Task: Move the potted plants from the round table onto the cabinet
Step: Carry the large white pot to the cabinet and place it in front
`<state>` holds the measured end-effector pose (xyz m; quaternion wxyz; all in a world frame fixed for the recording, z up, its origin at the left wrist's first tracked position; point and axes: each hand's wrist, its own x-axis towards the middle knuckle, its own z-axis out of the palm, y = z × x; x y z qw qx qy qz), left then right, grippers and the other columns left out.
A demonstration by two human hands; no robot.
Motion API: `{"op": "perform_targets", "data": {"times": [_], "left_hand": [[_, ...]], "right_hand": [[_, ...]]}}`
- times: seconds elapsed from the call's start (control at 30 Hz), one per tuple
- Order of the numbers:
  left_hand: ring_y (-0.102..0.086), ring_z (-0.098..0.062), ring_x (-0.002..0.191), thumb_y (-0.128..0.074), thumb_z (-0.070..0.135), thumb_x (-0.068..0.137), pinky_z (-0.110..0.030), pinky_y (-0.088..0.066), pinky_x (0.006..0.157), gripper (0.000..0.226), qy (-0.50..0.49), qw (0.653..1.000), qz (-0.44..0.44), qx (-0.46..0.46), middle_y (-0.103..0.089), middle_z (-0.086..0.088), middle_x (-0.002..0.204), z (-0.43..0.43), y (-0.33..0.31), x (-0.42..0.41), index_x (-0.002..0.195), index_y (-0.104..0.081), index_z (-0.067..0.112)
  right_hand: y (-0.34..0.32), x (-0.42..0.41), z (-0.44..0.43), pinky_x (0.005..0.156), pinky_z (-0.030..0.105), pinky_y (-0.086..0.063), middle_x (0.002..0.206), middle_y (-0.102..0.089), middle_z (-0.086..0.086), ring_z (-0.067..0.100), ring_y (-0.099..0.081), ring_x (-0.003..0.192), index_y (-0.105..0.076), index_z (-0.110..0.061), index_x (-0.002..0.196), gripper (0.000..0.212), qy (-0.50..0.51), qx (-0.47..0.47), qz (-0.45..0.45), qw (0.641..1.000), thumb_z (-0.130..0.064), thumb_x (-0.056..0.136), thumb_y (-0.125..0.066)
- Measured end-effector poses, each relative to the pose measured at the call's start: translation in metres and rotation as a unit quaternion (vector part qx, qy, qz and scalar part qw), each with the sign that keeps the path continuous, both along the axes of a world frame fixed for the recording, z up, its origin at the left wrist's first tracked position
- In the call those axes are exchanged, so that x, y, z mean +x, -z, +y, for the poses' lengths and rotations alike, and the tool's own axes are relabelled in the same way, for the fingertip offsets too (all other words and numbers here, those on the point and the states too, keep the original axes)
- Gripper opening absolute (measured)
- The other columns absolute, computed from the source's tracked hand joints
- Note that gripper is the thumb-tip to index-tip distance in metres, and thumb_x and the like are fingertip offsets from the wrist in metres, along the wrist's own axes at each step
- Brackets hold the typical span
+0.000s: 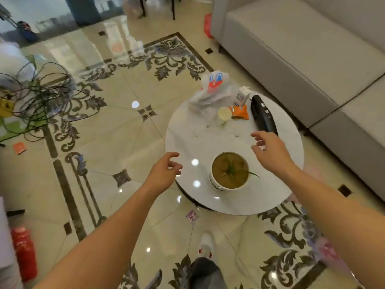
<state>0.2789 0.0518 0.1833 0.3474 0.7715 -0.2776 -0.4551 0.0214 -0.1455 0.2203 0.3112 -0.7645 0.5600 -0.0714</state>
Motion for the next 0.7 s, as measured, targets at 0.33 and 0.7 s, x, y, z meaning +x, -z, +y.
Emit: {"op": "perform_targets", "data": {"times": [0.33, 0.7], "left_hand": [[-0.067, -0.01, 0.098, -0.048, -0.003, 0.095, -0.028, -0.053, 0.08, 0.059, 0.07, 0.996, -0.009, 0.061, -0.062, 0.0, 0.124, -0.045, 0.119, -0.053, 0.142, -0.038, 0.032], [-0.063, -0.001, 0.111, -0.088, 0.006, 0.07, -0.024, -0.057, 0.087, 0.077, 0.195, 0.974, 0.052, -0.099, -0.064, 0.019, 0.122, -0.081, 0.187, -0.084, 0.129, -0.051, 0.039]], "right_hand": [[0.142, -0.102, 0.009, 0.086, 0.028, -0.043, 0.129, -0.061, 0.003, 0.018, -0.057, 0.105, -0.044, -0.02, 0.141, 0.045, 0.086, 0.158, 0.021, 0.984, -0.008, 0.099, -0.052], [0.237, -0.07, 0.018, 0.103, 0.046, -0.048, 0.13, -0.052, -0.014, 0.02, -0.052, 0.125, -0.043, -0.047, 0.135, 0.104, -0.066, 0.173, -0.054, 0.981, -0.048, 0.044, -0.094]]}}
